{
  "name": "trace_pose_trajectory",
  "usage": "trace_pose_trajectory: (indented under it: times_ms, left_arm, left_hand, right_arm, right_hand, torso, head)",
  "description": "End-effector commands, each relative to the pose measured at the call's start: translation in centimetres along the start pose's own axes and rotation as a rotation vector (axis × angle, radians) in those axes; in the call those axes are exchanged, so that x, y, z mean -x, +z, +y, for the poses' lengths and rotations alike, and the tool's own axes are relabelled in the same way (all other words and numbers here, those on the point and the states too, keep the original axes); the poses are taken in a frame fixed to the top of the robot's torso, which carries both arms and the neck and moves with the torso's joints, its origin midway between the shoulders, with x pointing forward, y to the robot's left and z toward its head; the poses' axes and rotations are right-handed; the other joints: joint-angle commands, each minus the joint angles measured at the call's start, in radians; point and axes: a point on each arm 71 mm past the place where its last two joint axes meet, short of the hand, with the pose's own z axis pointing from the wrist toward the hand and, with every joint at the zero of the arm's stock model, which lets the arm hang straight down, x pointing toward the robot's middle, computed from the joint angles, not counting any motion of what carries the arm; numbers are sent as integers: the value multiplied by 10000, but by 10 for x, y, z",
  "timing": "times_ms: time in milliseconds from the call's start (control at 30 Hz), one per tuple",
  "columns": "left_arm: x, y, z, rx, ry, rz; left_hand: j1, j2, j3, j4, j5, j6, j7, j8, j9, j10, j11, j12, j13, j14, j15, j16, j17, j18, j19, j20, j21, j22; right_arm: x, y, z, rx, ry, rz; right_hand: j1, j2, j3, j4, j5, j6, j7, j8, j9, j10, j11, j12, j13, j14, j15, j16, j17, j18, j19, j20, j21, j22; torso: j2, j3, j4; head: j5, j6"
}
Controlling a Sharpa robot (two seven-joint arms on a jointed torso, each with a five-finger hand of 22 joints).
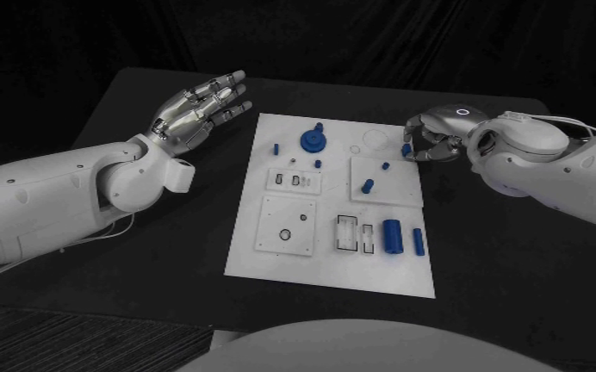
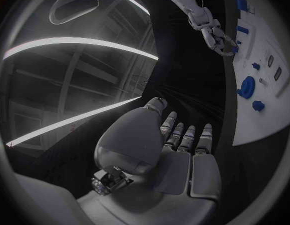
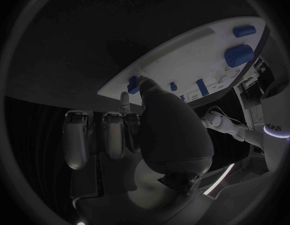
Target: Assemble the parts on the task board
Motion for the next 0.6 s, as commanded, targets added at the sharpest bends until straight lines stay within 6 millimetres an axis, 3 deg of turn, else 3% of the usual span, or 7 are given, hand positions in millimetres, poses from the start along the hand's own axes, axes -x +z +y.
trace_pose_trajectory:
  times_ms: [33,400,600]
  left_arm:
    - [-2,0,-1,-206,-122,120]
    - [-2,0,-1,-182,-128,127]
    - [-2,0,-1,-176,-135,139]
  left_hand:
    - [-107,-25,50,14,50,-53,-30,27,0,-32,16,-14,-3,-26,32,41,8,191,37,23,32,7]
    - [-107,-25,50,14,50,-53,-30,27,0,-32,16,-14,-3,-26,32,41,8,191,37,23,32,7]
    - [-107,-25,50,14,50,-53,-30,27,0,-32,16,-14,-3,-26,32,41,8,191,37,23,32,7]
  right_arm:
    - [-1,0,0,-105,-14,18]
    - [-2,2,2,-55,-16,33]
    - [-2,3,2,-51,-22,57]
  right_hand:
    - [80,8,20,-77,48,91,8,101,42,1046,21,25,2635,1009,66,-39,2465,-89,887,70,-51,2543]
    - [97,84,50,-155,55,301,-82,429,213,1046,-47,25,2635,1012,21,-29,2480,-91,891,38,-45,2546]
    - [135,182,141,-256,375,679,-188,679,315,1046,-136,25,2635,1012,-52,-32,2476,-92,894,-29,-41,2547]
  torso:
    - [1,-3,-8]
    - [3,-4,-7]
    - [0,-1,3]
  head:
    - [-3,-7]
    - [6,-31]
    - [-3,-65]
